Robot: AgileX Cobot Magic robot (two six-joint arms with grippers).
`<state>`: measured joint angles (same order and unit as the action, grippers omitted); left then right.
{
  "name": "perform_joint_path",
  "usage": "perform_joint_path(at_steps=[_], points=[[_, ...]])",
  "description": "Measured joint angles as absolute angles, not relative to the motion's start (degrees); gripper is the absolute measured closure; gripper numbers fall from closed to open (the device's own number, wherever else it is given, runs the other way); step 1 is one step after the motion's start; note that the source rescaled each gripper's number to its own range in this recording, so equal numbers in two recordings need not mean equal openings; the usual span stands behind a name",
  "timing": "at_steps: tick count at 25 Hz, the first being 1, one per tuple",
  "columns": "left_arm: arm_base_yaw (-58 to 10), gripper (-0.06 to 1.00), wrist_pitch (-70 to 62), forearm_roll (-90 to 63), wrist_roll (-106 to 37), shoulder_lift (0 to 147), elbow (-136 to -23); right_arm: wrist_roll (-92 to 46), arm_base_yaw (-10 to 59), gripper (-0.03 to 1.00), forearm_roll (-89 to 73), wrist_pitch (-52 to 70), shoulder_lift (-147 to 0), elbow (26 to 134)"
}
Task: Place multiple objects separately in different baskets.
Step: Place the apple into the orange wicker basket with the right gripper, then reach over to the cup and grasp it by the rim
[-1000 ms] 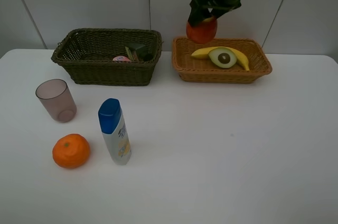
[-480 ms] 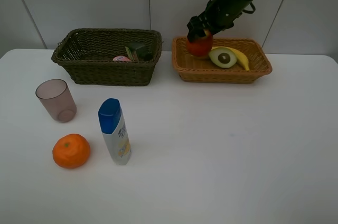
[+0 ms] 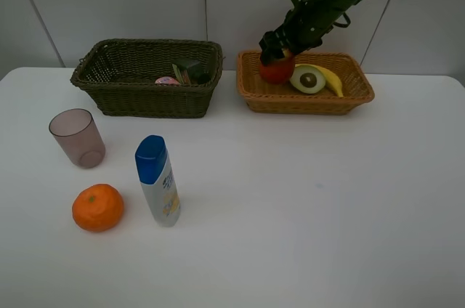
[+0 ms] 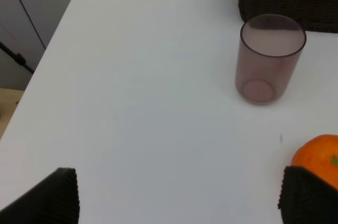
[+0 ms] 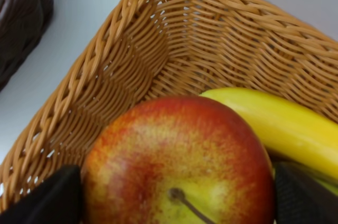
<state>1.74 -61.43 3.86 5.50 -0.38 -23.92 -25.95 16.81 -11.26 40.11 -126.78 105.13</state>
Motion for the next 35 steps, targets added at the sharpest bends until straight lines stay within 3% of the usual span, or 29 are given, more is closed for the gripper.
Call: perform_joint_path(at_steps=[6,9,12,35], points=[[1.74,-0.05,-61.43,3.86,5.50,-0.38,-23.92,-25.95,16.81,0.35,-11.26,40.11,-126.78,105.13],[1.74,-0.05,-61.43,3.86,5.50,-0.38,-23.92,-25.95,16.81,0.10,-11.31,39.52,-126.78,105.18],[1.74,-0.05,-61.43,3.86,5.50,-0.38,-23.92,-25.95,16.81,0.01,-11.31,39.12,-126.78,105.18],[1.74,-0.05,-61.43,3.86,5.50,-0.38,-23.92,-23.65,16.81,-0.02,-11.09,41.57,-123.89,105.18]])
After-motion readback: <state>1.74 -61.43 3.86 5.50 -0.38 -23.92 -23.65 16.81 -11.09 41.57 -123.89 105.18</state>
